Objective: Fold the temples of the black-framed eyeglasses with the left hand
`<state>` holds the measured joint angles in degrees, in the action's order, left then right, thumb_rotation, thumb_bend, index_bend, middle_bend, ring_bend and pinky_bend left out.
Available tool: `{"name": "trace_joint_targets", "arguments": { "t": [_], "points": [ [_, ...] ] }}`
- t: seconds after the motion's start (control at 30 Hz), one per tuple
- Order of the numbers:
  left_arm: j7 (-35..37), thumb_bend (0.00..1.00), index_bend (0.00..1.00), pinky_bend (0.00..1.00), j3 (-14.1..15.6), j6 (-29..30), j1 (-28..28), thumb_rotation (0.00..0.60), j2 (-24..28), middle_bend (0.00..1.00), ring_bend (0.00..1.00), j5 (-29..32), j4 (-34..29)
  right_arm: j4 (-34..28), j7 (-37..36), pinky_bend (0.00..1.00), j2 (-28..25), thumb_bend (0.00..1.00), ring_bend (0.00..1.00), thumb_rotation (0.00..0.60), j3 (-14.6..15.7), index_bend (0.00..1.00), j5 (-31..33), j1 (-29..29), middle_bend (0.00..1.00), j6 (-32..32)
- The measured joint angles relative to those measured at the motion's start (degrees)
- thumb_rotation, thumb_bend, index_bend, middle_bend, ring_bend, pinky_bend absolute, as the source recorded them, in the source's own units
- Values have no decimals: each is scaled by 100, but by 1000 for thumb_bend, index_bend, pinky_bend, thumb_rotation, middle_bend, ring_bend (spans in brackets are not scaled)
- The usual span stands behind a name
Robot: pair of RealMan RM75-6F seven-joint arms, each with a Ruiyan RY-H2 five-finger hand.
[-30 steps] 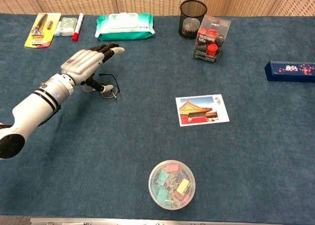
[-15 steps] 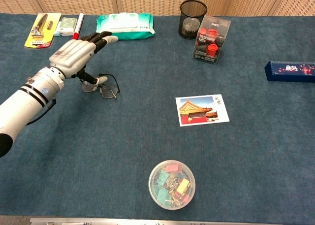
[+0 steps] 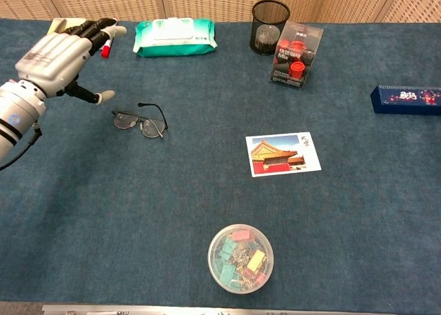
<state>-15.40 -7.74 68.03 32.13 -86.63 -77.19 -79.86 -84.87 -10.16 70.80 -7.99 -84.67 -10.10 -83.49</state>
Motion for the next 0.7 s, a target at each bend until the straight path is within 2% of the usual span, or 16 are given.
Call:
{"name": "trace_joint_targets", "arguments": {
  "t": [0.37, 0.7],
  "points": [
    [-157, 225, 67, 108, -47, 492, -238, 600, 575, 0, 12, -187, -1094, 93, -39, 656, 55, 604, 420, 600, -36, 577, 57, -69, 521, 82],
    [59, 225, 69, 108, -63, 435, -290, 600, 1046, 0, 12, -243, -2171, 17, 93, 657, 97, 601, 420, 600, -44, 577, -18, -105, 521, 16]
  ]
}}
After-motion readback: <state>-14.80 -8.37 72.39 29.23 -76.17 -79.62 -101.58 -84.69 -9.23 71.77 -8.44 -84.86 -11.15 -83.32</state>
